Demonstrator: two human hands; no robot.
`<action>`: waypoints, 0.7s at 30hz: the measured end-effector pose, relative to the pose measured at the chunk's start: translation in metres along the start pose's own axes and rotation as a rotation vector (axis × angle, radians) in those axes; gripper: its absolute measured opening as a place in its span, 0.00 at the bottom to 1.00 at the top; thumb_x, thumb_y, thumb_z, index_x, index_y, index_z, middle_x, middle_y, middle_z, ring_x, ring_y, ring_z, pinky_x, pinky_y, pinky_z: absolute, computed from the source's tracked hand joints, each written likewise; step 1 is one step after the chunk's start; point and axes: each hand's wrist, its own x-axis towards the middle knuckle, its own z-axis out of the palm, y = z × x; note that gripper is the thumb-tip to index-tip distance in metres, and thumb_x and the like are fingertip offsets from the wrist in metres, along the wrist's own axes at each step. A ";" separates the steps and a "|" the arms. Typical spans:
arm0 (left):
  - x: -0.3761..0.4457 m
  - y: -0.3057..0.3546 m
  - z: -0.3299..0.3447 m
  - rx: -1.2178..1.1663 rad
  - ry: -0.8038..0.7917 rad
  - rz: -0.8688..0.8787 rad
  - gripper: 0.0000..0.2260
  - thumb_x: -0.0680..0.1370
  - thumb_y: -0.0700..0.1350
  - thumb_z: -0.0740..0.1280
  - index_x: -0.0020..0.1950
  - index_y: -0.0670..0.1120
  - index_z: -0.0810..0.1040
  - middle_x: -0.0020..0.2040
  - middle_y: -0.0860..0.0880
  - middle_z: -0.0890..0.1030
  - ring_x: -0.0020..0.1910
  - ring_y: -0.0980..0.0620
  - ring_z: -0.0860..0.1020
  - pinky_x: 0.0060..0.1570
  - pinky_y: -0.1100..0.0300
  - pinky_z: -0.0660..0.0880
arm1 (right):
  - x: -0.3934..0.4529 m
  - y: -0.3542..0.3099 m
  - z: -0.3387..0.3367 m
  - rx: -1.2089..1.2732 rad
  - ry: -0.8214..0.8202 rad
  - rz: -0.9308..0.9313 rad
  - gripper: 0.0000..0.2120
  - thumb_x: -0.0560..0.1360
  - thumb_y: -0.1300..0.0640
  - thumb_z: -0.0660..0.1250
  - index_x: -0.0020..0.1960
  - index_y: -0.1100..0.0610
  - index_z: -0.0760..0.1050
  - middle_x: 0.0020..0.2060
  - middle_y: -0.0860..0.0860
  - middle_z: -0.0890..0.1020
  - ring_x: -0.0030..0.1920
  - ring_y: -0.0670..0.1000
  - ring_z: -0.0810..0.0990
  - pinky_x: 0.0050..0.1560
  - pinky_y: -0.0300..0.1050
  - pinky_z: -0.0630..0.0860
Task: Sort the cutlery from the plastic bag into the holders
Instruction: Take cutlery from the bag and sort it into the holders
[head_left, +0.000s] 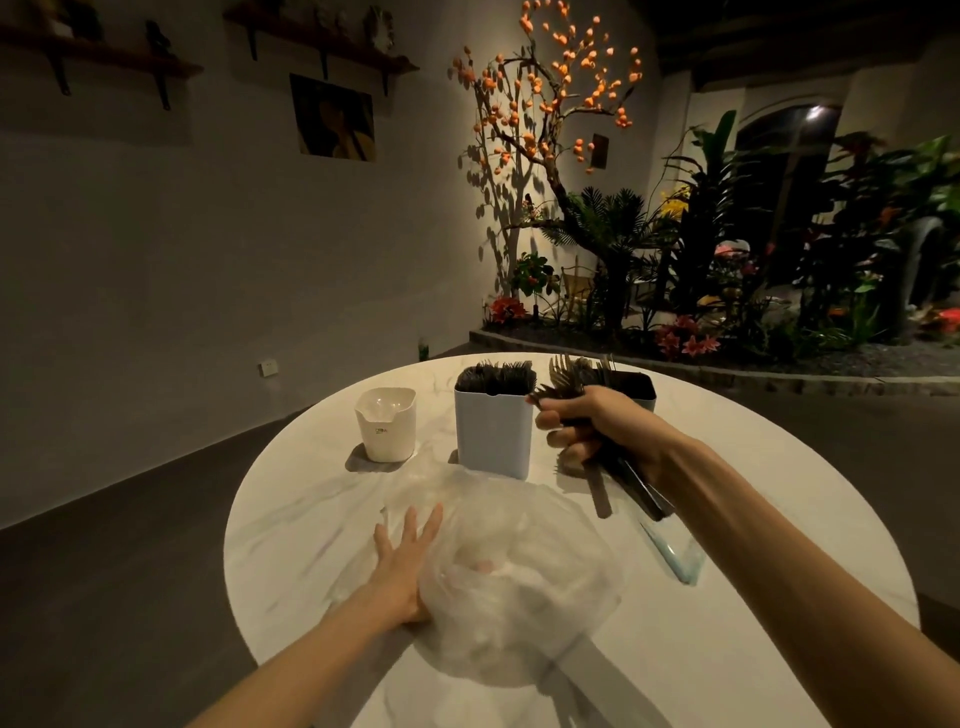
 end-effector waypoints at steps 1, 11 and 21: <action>-0.003 0.007 0.004 0.029 0.006 -0.027 0.44 0.79 0.65 0.62 0.81 0.53 0.34 0.81 0.50 0.34 0.79 0.41 0.31 0.72 0.31 0.31 | 0.004 0.001 0.005 0.012 -0.001 -0.006 0.06 0.84 0.64 0.55 0.58 0.61 0.69 0.29 0.49 0.71 0.25 0.43 0.65 0.23 0.33 0.61; -0.046 0.066 -0.010 0.094 -0.036 -0.003 0.34 0.78 0.61 0.59 0.80 0.57 0.48 0.81 0.44 0.50 0.79 0.35 0.45 0.70 0.26 0.37 | 0.065 0.096 0.036 -0.312 0.040 0.176 0.02 0.81 0.64 0.61 0.51 0.61 0.72 0.37 0.53 0.77 0.29 0.45 0.71 0.30 0.37 0.73; -0.032 0.031 -0.028 -0.053 0.444 0.072 0.26 0.78 0.62 0.50 0.76 0.59 0.67 0.78 0.51 0.61 0.78 0.47 0.58 0.74 0.54 0.57 | 0.049 0.149 -0.020 -0.052 0.094 0.291 0.06 0.82 0.65 0.59 0.47 0.62 0.72 0.33 0.53 0.74 0.30 0.46 0.66 0.28 0.37 0.65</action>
